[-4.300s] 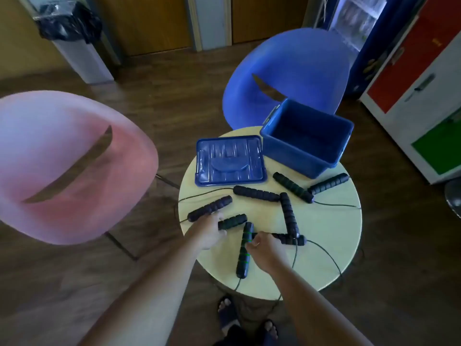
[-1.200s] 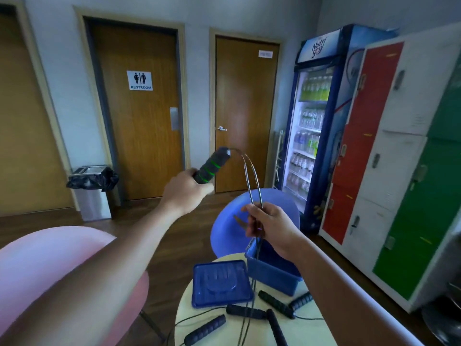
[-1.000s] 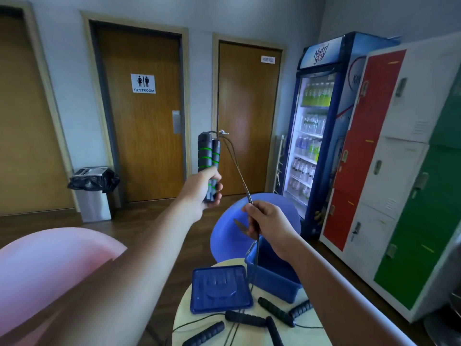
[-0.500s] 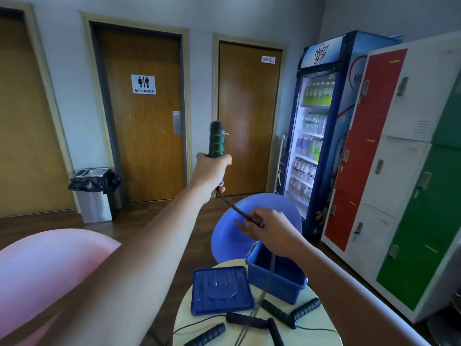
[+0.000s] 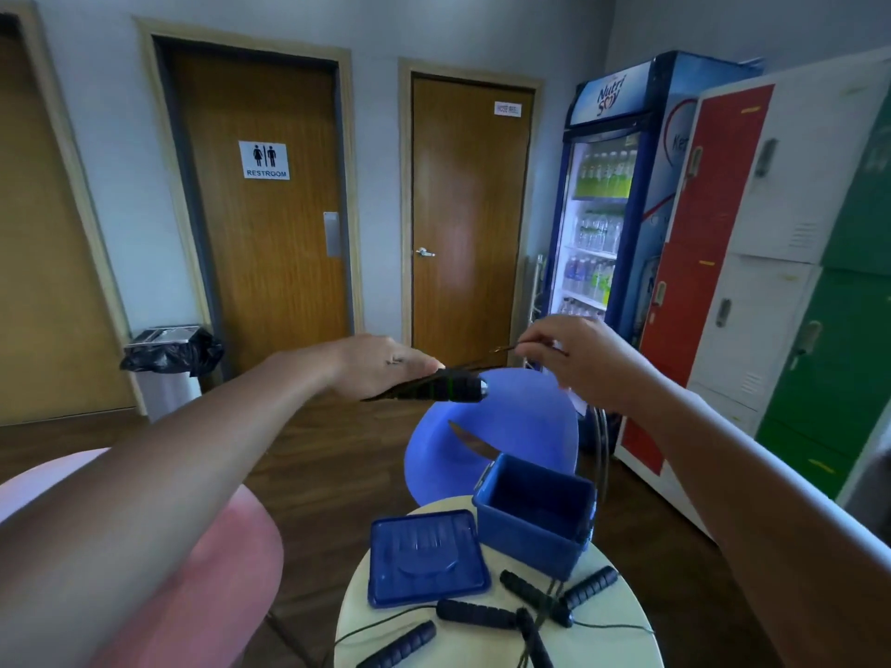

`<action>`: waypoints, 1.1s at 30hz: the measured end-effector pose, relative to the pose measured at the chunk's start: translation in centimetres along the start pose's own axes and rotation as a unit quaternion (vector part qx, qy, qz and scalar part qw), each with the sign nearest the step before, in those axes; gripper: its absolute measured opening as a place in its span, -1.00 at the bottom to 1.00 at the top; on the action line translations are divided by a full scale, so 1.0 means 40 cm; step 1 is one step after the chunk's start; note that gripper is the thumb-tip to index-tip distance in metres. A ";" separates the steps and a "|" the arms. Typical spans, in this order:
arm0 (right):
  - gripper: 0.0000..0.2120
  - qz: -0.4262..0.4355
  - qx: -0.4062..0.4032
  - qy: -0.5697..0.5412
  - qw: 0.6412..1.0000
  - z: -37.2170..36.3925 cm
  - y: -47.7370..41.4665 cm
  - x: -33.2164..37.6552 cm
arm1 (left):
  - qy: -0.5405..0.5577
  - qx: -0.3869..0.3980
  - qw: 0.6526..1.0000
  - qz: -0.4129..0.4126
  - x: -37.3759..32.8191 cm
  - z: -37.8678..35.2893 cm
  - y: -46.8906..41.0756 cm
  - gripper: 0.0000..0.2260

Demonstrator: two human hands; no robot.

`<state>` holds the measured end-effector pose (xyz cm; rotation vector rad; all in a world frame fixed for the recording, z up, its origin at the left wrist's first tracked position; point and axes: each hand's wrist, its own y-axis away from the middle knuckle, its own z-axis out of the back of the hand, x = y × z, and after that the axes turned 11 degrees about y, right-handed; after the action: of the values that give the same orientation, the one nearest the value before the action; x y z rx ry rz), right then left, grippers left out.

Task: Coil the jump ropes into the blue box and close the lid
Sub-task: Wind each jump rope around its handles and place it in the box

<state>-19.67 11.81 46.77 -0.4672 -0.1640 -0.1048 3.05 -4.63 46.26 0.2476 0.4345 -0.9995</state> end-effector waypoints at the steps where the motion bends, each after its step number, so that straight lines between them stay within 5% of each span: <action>1: -0.85 -0.001 -0.019 -0.005 1.000 0.012 -0.008 -0.003 | 0.060 0.003 0.998 -0.014 -0.014 -0.001 0.013 -0.66; 5: -0.85 -0.033 -0.058 -0.103 0.992 0.008 -0.025 -0.017 | 0.299 0.020 0.950 -0.092 -0.041 0.002 0.037 -0.53; 8: -0.64 -0.086 -0.064 -0.179 0.978 -0.055 -0.027 0.000 | 0.481 0.086 0.869 -0.077 -0.046 0.010 0.031 -0.26; 10: -0.65 -0.105 -0.067 -0.261 0.957 -0.098 -0.022 0.021 | 0.556 0.094 0.824 -0.055 -0.046 0.012 0.024 -0.31; 18: -0.81 -0.111 0.031 -0.294 0.949 -0.159 -0.001 0.069 | 0.597 -0.180 0.780 0.057 -0.061 0.037 -0.025 -0.47; 20: -0.80 -0.105 0.060 -0.277 0.953 -0.159 0.003 0.074 | 0.527 -0.276 0.801 0.064 -0.054 0.046 -0.038 -0.47; 23: -0.79 -0.082 0.076 -0.212 0.971 -0.146 0.003 0.072 | 0.199 -0.397 0.895 0.035 -0.026 0.045 -0.040 -0.51; 26: -0.77 -0.070 0.023 -0.140 0.987 -0.113 -0.012 0.060 | -0.036 -0.380 0.924 -0.010 0.005 0.041 -0.033 -0.54; 29: -0.85 -0.053 -0.035 -0.108 0.992 -0.061 -0.027 0.047 | -0.079 -0.272 0.959 0.009 0.025 0.028 -0.030 -0.51; 33: -0.84 -0.036 -0.083 -0.087 0.992 -0.008 -0.030 0.036 | 0.009 -0.187 0.982 -0.024 0.006 0.012 -0.017 -0.51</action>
<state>-18.38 10.51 47.28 -0.6369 -0.3444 -0.1494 2.71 -5.36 46.59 -0.0934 0.6380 -0.9438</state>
